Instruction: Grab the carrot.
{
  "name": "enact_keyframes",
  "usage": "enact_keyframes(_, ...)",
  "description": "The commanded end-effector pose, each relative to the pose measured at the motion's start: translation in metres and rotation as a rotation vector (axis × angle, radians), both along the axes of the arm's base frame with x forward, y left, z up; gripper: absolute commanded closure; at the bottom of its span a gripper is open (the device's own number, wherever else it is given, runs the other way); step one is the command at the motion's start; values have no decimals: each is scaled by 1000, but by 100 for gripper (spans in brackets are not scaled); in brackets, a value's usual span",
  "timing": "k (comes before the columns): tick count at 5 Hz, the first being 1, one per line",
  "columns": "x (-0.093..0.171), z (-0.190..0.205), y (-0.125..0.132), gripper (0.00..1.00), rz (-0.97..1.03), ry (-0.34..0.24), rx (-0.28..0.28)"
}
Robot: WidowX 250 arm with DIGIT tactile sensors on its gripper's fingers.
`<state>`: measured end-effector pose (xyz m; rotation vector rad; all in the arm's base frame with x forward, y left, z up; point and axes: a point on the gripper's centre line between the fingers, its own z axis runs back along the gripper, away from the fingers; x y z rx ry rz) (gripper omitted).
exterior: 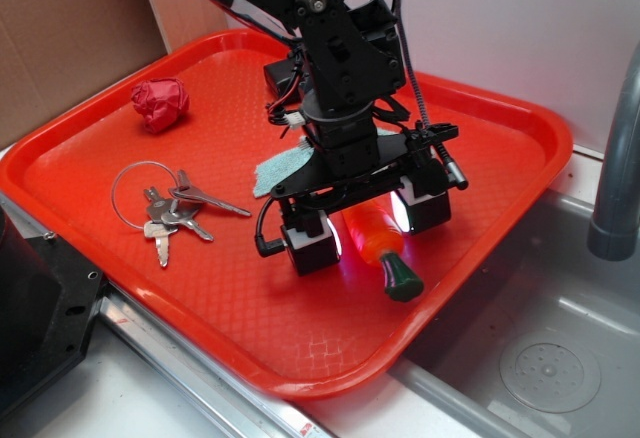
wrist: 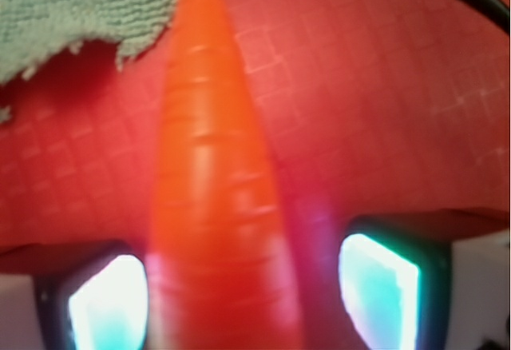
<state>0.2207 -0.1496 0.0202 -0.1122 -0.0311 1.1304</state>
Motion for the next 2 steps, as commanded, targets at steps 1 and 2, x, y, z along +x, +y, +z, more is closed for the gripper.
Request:
enact_keyframes(1,-4,2,0,100,1,-20,24)
enact_keyframes(2,-5,43,16,100,-165,-54,-20)
